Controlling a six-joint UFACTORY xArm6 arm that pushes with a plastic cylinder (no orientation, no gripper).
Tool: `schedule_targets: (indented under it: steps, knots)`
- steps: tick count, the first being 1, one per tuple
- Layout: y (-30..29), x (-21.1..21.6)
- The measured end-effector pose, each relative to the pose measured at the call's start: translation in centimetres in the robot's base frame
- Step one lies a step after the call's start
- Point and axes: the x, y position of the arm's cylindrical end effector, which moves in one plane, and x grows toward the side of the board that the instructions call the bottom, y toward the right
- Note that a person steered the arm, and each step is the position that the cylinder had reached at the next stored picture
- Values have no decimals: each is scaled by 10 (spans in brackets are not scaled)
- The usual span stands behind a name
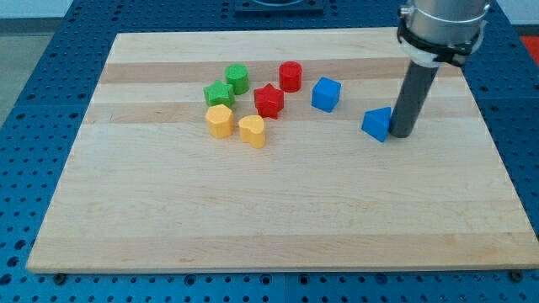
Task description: Push the blue triangle to the bottom of the blue cube
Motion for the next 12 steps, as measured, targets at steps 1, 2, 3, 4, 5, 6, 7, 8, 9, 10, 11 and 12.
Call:
schedule_targets:
  steps: [1, 2, 3, 4, 5, 6, 7, 8, 9, 10, 11, 12]
  knots:
    - [-22, 0]
    - [-49, 0]
    - [-59, 0]
    - [-40, 0]
    - [-30, 0]
    - [-34, -4]
    - [-43, -13]
    - [-50, -18]
    - [-60, -18]
    - [-73, -18]
    - [-83, -18]
    - [-86, -18]
